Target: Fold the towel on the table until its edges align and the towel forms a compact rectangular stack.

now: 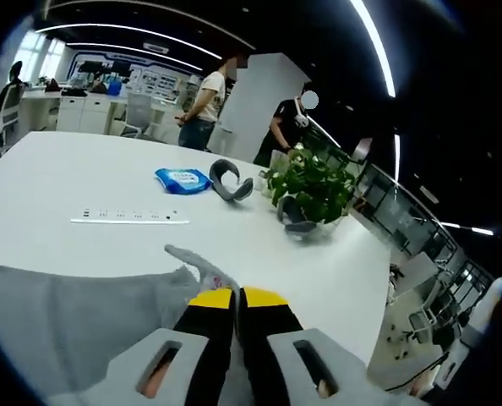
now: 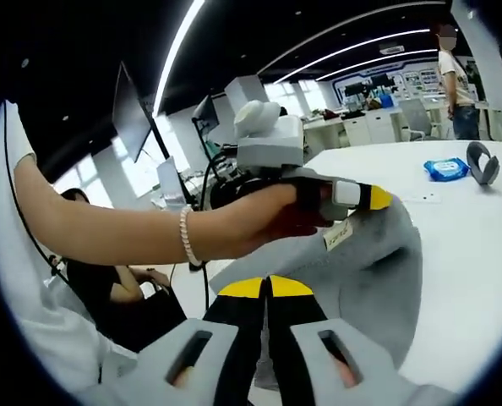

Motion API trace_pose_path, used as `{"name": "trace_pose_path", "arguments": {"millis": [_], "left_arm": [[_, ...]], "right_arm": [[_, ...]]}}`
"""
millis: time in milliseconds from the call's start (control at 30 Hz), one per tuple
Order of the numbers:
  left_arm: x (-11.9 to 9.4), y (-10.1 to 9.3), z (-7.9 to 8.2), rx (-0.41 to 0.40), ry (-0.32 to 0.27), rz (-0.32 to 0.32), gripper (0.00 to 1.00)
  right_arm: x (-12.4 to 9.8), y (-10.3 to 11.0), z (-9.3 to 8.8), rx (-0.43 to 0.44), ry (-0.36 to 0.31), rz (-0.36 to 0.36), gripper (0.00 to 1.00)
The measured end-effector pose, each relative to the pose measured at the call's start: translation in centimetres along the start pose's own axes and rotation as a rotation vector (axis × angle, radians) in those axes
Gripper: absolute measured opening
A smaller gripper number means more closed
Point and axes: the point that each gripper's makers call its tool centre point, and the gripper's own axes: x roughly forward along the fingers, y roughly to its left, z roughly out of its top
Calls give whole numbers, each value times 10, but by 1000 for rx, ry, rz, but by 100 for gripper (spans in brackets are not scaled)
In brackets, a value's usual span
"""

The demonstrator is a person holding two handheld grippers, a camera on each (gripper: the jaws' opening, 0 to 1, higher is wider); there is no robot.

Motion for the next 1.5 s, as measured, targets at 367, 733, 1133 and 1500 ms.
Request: {"name": "trace_pose_path", "arguments": {"millis": [367,733,1133,1500], "left_arm": [[-30,22,12,51,-19,-3,2],[-62,53,15,71,-38,18,2],[-92,81,24,72,-69,42,2],[-106,106,43,79,-116,48,2]], "right_arm": [[30,28,9,-56,21,20,0],[61,58,14,-102,20,45,0],[93,79,16,-129,20,49,0],[122,86,26,-150,25,41,0]]}}
